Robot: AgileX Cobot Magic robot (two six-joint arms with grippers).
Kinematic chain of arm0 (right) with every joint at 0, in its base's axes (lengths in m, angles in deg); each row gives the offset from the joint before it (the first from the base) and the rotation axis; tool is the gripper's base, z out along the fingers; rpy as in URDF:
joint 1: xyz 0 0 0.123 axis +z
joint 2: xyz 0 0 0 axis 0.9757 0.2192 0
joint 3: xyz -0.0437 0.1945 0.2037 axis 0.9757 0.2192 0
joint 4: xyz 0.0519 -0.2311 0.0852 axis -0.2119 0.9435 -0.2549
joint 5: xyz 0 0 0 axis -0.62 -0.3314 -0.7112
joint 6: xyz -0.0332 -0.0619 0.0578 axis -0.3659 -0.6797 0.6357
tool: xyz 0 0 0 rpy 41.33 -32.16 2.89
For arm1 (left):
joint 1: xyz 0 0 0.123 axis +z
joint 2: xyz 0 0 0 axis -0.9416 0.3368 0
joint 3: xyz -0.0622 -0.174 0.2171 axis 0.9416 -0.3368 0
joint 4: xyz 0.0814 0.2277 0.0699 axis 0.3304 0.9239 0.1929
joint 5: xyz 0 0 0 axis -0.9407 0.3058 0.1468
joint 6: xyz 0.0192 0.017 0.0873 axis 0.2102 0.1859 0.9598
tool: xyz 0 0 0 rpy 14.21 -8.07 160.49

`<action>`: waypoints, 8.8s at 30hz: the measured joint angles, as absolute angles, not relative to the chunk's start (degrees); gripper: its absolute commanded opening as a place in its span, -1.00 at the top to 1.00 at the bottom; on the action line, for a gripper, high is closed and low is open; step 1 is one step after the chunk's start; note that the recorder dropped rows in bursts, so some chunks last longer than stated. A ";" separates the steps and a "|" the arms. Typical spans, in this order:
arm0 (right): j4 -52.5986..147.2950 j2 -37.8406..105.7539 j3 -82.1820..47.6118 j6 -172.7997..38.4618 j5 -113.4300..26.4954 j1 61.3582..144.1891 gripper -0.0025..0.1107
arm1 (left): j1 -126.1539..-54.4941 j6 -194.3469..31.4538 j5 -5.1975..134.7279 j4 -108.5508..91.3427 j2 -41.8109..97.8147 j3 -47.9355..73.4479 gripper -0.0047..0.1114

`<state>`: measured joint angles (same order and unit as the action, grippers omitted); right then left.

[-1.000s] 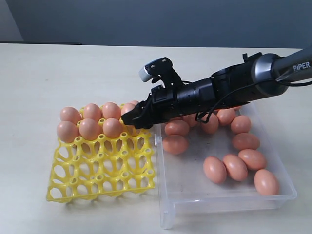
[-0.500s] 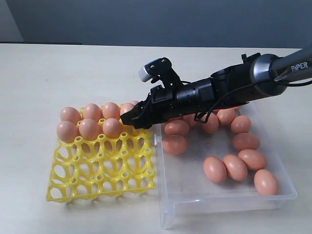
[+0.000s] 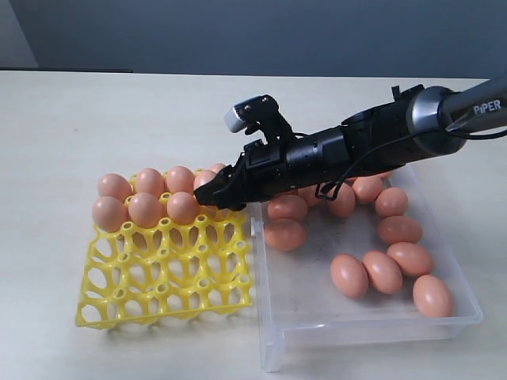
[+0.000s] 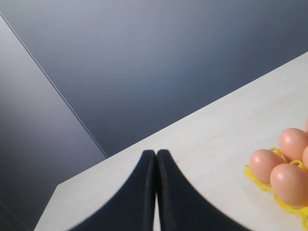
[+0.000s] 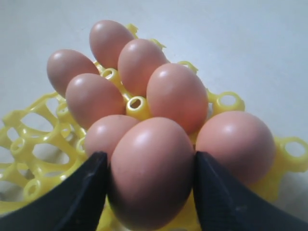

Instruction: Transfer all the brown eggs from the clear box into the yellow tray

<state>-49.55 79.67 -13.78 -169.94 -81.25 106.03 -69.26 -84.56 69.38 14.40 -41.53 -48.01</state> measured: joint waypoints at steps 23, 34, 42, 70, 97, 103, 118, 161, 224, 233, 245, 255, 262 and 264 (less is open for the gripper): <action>-40.63 78.30 -14.22 -159.67 -79.13 106.46 -0.13 | -69.26 -84.56 69.38 14.40 -41.53 -48.01 0.91; -34.86 76.10 -14.22 -155.27 -77.51 106.55 -0.06 | -69.26 -84.56 69.38 14.40 -41.53 -48.01 0.91; -16.34 66.09 -13.48 -141.73 -68.70 106.36 -0.02 | -69.26 -84.56 69.38 14.40 -41.53 -48.01 0.91; 40.29 61.07 -14.53 -75.68 -103.92 105.52 0.04 | -69.26 -84.56 69.38 14.40 -41.53 -48.01 0.91; 32.23 66.25 -18.06 -80.69 -97.07 106.13 0.88 | -69.26 -84.56 69.38 14.40 -41.53 -48.01 0.91; 6.10 60.29 -19.65 -99.45 -85.07 111.03 0.88 | -69.26 -84.56 69.38 14.40 -41.53 -48.01 0.91; -48.44 73.41 -19.97 -155.20 -76.44 125.29 0.88 | -69.26 -84.56 69.38 14.40 -41.53 -48.01 0.91; -50.50 87.44 -30.88 -160.51 -69.16 126.50 0.61 | -69.26 -84.56 69.38 14.40 -41.53 -48.01 0.91; 61.01 65.15 -30.14 -58.80 -102.63 114.08 0.01 | -69.26 -84.56 69.38 14.40 -41.53 -48.01 0.91; 61.30 69.22 -28.48 -57.16 -98.41 107.97 0.01 | -69.26 -84.56 69.38 14.40 -41.53 -48.01 0.91; 58.93 78.32 -28.48 -57.67 -94.39 107.97 0.01 | -69.26 -87.85 74.57 -2.89 -41.53 -48.01 0.91; 59.67 80.88 -28.36 -57.67 -93.90 107.97 0.91 | -69.26 -88.00 77.82 -6.81 -41.53 -48.01 0.91; 58.49 73.60 -28.15 -58.17 -94.83 108.95 0.89 | -69.26 -88.47 77.84 -8.26 -41.53 -48.01 0.91; 54.70 69.35 -28.15 -60.08 -92.96 110.16 0.89 | -69.26 -88.47 77.84 -8.01 -41.53 -48.01 0.91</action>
